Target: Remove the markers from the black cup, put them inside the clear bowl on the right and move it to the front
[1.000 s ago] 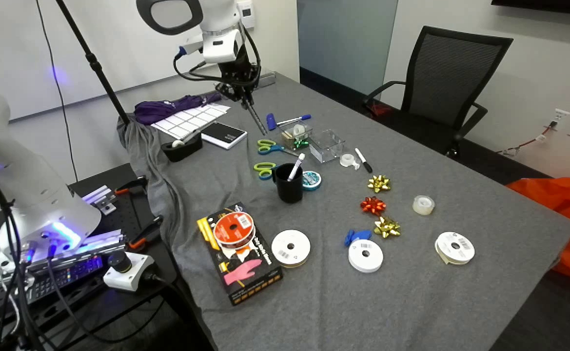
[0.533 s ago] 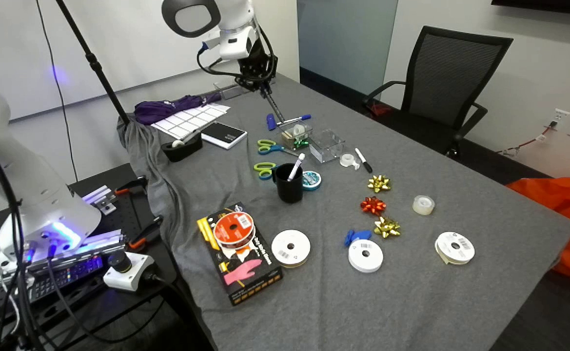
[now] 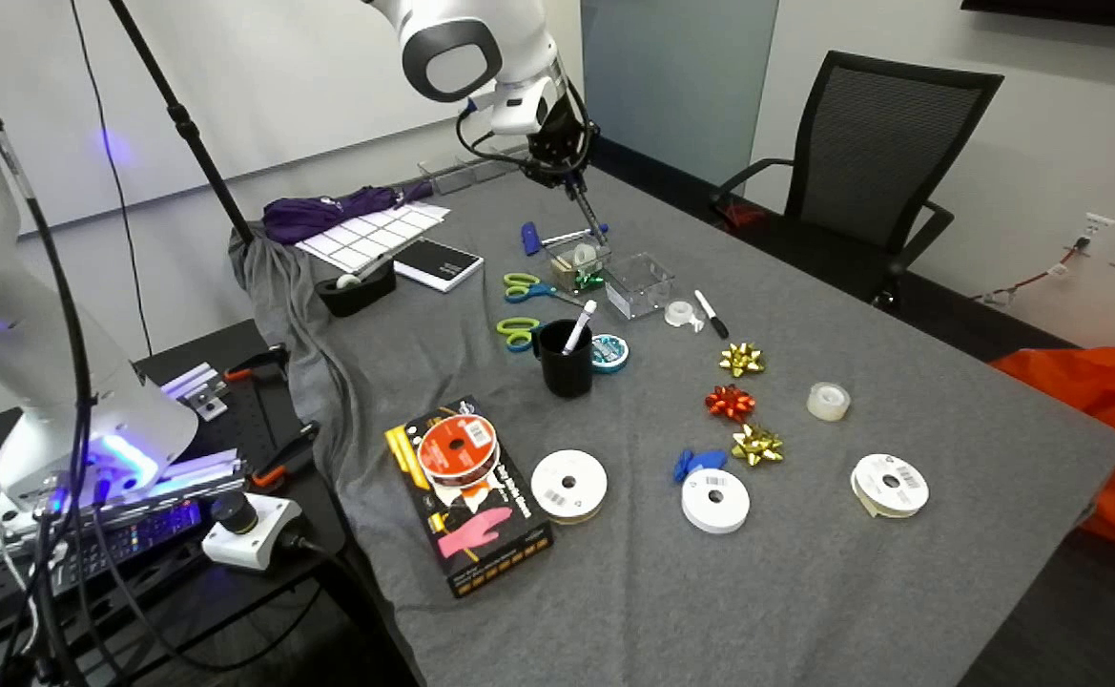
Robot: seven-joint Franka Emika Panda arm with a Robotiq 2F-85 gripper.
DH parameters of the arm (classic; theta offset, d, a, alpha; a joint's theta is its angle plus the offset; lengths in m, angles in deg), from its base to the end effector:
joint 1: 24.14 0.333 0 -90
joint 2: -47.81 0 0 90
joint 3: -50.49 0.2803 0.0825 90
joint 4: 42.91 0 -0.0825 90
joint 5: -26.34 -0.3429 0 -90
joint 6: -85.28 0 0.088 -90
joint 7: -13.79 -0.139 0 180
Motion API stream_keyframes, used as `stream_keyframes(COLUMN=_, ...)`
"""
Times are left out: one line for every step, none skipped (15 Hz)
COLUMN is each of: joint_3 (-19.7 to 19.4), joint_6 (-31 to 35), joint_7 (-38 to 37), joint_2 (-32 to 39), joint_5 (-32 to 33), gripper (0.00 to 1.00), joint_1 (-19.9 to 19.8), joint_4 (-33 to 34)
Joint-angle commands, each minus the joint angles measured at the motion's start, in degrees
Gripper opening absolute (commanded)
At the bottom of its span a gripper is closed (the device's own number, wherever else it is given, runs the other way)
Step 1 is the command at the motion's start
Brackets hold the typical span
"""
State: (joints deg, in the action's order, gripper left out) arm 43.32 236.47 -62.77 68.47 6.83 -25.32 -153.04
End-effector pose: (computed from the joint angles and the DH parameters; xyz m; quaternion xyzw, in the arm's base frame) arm 0.6137 -0.0897 0.3063 -0.6339 0.7476 -0.0993 0.1713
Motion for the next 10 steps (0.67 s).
stream_keyframes(joint_3=-0.6, joint_6=2.0, joint_7=-3.9, joint_2=6.3, joint_5=1.0, gripper=0.05, joint_1=0.3, joint_4=6.2)
stream_keyframes(joint_3=-0.9, joint_6=2.1, joint_7=-4.9, joint_2=7.6, joint_5=1.6, gripper=0.05, joint_1=0.5, joint_4=7.2)
stream_keyframes(joint_3=-1.3, joint_6=2.5, joint_7=-5.9, joint_2=9.0, joint_5=2.1, gripper=0.05, joint_1=0.7, joint_4=8.2)
stream_keyframes(joint_3=-1.5, joint_6=2.9, joint_7=-6.7, joint_2=10.4, joint_5=2.6, gripper=0.05, joint_1=0.8, joint_4=9.1)
stream_keyframes(joint_3=-1.4, joint_6=3.1, joint_7=-7.4, joint_2=11.7, joint_5=2.6, gripper=0.05, joint_1=0.7, joint_4=10.2)
stream_keyframes(joint_3=-1.4, joint_6=3.1, joint_7=-8.0, joint_2=12.9, joint_5=2.8, gripper=0.05, joint_1=0.6, joint_4=11.1)
stream_keyframes(joint_3=-1.6, joint_6=3.0, joint_7=-8.6, joint_2=14.1, joint_5=3.1, gripper=0.05, joint_1=0.7, joint_4=12.0)
stream_keyframes(joint_3=-1.7, joint_6=2.9, joint_7=-9.0, joint_2=15.1, joint_5=3.4, gripper=0.05, joint_1=0.8, joint_4=12.8)
stream_keyframes(joint_3=-2.2, joint_6=3.2, joint_7=-9.6, joint_2=16.3, joint_5=4.0, gripper=0.05, joint_1=1.1, joint_4=13.5)
stream_keyframes(joint_3=-2.4, joint_6=3.3, joint_7=-10.1, joint_2=17.2, joint_5=4.4, gripper=0.05, joint_1=1.2, joint_4=14.2)
